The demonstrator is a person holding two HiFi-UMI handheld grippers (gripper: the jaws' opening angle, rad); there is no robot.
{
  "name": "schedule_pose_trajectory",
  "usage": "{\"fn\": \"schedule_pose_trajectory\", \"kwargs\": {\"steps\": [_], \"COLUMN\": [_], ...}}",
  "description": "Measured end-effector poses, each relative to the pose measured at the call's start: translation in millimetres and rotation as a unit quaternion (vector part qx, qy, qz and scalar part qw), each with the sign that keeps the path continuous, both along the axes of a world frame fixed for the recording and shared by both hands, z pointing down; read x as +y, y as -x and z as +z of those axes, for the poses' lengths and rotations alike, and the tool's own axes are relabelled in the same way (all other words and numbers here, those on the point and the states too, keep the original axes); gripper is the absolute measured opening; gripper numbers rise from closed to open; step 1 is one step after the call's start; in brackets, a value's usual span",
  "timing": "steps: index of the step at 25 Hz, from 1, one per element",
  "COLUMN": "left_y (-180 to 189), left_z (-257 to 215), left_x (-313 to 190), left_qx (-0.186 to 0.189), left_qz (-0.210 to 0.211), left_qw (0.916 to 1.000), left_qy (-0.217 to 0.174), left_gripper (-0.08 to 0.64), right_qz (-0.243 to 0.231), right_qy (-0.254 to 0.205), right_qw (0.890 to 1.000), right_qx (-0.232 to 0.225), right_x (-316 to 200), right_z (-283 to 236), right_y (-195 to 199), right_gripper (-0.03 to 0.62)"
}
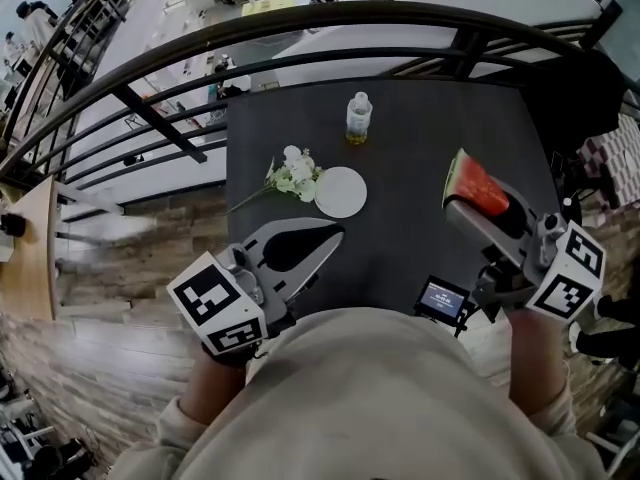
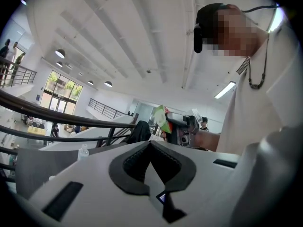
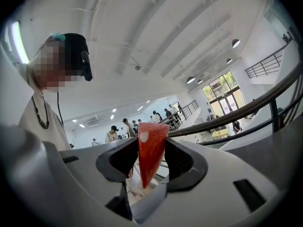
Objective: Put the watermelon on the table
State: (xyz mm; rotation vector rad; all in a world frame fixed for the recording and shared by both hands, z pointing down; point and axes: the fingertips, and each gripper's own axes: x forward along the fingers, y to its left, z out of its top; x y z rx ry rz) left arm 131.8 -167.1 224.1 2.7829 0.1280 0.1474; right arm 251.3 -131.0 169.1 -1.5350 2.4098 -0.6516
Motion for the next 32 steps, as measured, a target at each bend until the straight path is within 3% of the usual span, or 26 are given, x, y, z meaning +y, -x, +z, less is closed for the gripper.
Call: {"fn": "schedule_pose_trajectory", "kwargs": {"steps": [13, 32], "left_y": [4.6, 31.5], "left_z": [9.6, 23.5], "left_x": [0.0, -8.2], "left_qx": [-0.008, -0.008], "left_qz": [-0.030, -0.066], "left_qw": [0.9995, 0.9973], "left_qy": [0.009, 0.031], "left_gripper": [0.003, 0.003], "right_qz": [-0.011, -0.054], "right_qy": [0.014, 0.036], "right_qw": [1.000, 0.998], "right_qx": [-0.003, -0.001], "right_x": [-8.4, -34.8], "right_z": [16.9, 32.0], "right_y": [-9.3, 13.5], "right_gripper": [0.187, 0.187]}}
